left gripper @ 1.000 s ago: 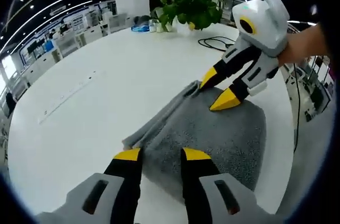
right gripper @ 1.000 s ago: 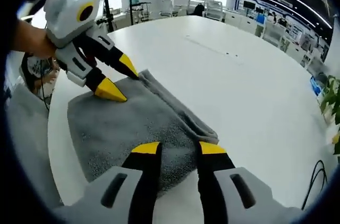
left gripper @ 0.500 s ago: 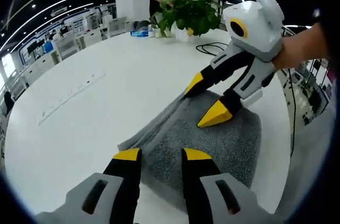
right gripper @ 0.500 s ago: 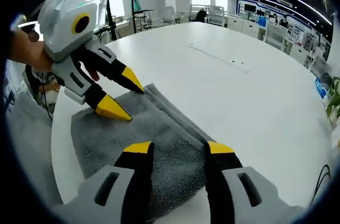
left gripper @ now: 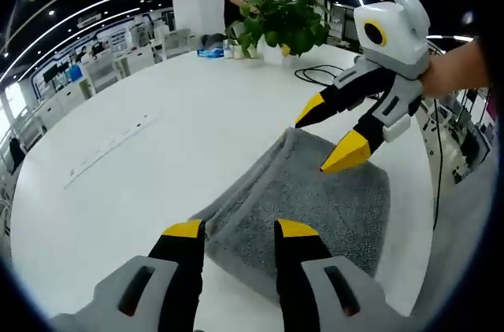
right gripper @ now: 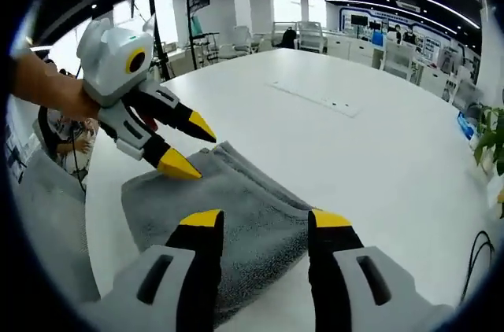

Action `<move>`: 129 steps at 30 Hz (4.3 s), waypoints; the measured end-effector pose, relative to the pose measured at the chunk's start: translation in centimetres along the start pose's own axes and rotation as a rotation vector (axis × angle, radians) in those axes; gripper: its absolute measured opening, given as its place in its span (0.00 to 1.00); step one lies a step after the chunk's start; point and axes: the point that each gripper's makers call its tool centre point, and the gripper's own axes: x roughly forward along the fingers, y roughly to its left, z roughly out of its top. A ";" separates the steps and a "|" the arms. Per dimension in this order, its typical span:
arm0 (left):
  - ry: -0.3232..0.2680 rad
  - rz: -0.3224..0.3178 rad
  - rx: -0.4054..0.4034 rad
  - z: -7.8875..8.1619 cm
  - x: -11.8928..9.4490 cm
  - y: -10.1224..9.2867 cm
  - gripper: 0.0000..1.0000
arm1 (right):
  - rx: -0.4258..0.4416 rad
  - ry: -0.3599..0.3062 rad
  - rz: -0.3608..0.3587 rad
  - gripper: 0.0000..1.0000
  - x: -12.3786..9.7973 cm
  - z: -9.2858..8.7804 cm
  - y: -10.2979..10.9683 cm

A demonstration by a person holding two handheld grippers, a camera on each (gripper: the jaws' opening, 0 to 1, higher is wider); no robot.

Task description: Fold the towel on the table until its edges align and the towel forms a compact rectangular stack.

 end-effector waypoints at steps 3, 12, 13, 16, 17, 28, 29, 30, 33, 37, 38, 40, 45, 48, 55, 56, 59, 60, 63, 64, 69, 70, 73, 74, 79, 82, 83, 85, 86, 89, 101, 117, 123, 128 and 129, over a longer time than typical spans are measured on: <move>-0.007 -0.004 -0.013 0.0 -0.7 -0.1 0.36 | 0.016 -0.002 -0.004 0.43 -0.5 -0.7 0.0; -0.050 -0.133 0.020 -0.7 -2.8 -4.4 0.37 | -0.021 -0.001 0.051 0.31 -2.1 -2.7 2.7; -0.050 -0.140 0.034 -0.9 -2.9 -4.9 0.37 | -0.016 -0.001 0.061 0.31 -2.1 -2.9 3.0; -0.013 -0.164 0.067 -2.2 -2.7 -6.2 0.37 | -0.019 0.039 0.068 0.31 -1.9 -4.2 3.3; 0.002 -0.160 0.088 -2.7 -2.5 -6.2 0.37 | -0.013 0.047 0.066 0.32 -1.7 -4.6 3.2; 0.015 -0.132 0.188 -4.7 -1.5 -6.5 0.40 | 0.025 0.036 0.043 0.33 -1.8 -5.6 3.6; 0.019 -0.128 0.185 -4.5 -1.6 -6.4 0.41 | 0.028 0.034 0.042 0.33 -1.9 -5.4 3.6; 0.018 -0.125 0.188 -4.2 -1.8 -6.4 0.41 | 0.032 0.029 0.040 0.33 -2.0 -5.2 3.5; -0.046 -0.132 0.113 -2.2 -2.4 -6.9 0.43 | 0.029 0.001 0.043 0.36 -2.4 -4.4 3.8; -0.056 -0.172 0.064 -1.6 -2.3 -8.4 0.57 | 0.015 -0.006 0.080 0.40 -2.5 -4.5 5.6; -0.035 -0.177 0.125 -2.2 -2.1 -8.9 0.59 | -0.003 -0.005 0.084 0.41 -2.5 -4.7 6.0; -0.011 -0.190 0.153 -3.0 -1.9 -9.3 0.59 | -0.015 -0.006 0.080 0.42 -2.5 -4.8 6.3; 0.042 -0.182 0.268 -5.4 -1.0 -9.0 0.59 | -0.054 0.011 0.061 0.42 -2.4 -6.1 6.6; 0.030 -0.183 0.228 -4.8 -1.6 -9.2 0.59 | -0.051 0.010 0.052 0.43 -2.7 -5.7 6.7; -0.074 -0.130 0.094 -2.6 -3.7 -7.3 0.55 | -0.008 -0.041 0.036 0.41 -3.8 -4.2 5.6; -0.051 -0.115 0.098 -3.1 -3.6 -6.9 0.55 | -0.011 -0.028 0.038 0.41 -3.7 -4.5 5.7; -0.019 -0.104 0.127 -4.2 -3.0 -6.6 0.55 | -0.050 0.000 0.039 0.42 -3.4 -5.5 6.0; -0.007 -0.102 0.139 -4.5 -3.0 -6.6 0.55 | -0.052 0.003 0.039 0.42 -3.4 -5.7 6.1; 0.020 -0.110 0.229 -5.4 -2.3 -7.2 0.56 | -0.088 0.040 0.045 0.42 -3.1 -6.8 6.5; 0.024 -0.111 0.241 -5.4 -2.3 -7.3 0.55 | -0.089 0.039 0.045 0.42 -3.2 -6.8 6.6; -0.028 -0.094 0.234 -4.0 -3.5 -7.0 0.54 | -0.016 -0.028 0.021 0.39 -4.3 -4.8 5.7; -0.037 -0.086 0.227 -3.8 -3.8 -6.7 0.53 | -0.005 -0.038 0.012 0.38 -4.5 -4.6 5.4; -0.031 -0.069 0.161 -4.4 -4.3 -6.0 0.47 | 0.011 -0.039 -0.009 0.38 -4.5 -4.4 4.5; -0.016 -0.056 0.164 -4.9 -4.4 -5.6 0.45 | 0.009 -0.033 -0.012 0.37 -4.3 -4.5 4.5; 0.010 -0.015 0.136 -5.8 -4.2 -4.6 0.46 | 0.010 0.013 -0.033 0.35 -3.5 -5.3 3.8; 0.006 -0.019 0.133 -5.7 -4.2 -4.6 0.48 | 0.041 0.031 -0.024 0.35 -3.2 -5.9 3.8; 0.007 -0.016 0.134 -5.6 -4.2 -4.5 0.48 | 0.042 0.029 -0.027 0.35 -3.3 -5.9 3.7; -0.007 -0.014 0.138 -5.0 -4.4 -4.4 0.46 | 0.043 0.023 -0.030 0.35 -3.5 -5.6 3.7; -0.012 -0.015 0.137 -4.8 -4.6 -4.4 0.46 | 0.044 0.014 -0.031 0.35 -3.6 -5.3 3.6; -0.069 -0.011 0.080 -3.5 -4.9 -3.9 0.46 | 0.077 -0.013 -0.041 0.35 -3.7 -4.7 3.1; -0.027 -0.007 -0.267 -4.6 -3.1 -2.2 0.46 | 0.164 0.003 -0.081 0.36 -2.1 -4.5 1.7; 0.079 -0.088 -0.231 -5.6 -0.3 -3.3 0.29 | 0.232 0.067 -0.029 0.31 -0.1 -6.2 1.9; 0.076 -0.095 -0.248 -5.2 0.5 -2.3 0.29 | 0.244 0.058 -0.036 0.30 0.5 -6.0 0.9; 0.073 -0.089 -0.241 -4.5 1.3 -1.1 0.29 | 0.226 0.064 -0.065 0.28 1.4 -5.0 0.0; 0.074 -0.088 -0.238 -4.4 1.4 -0.9 0.29 | 0.224 0.066 -0.068 0.28 1.7 -4.8 -0.3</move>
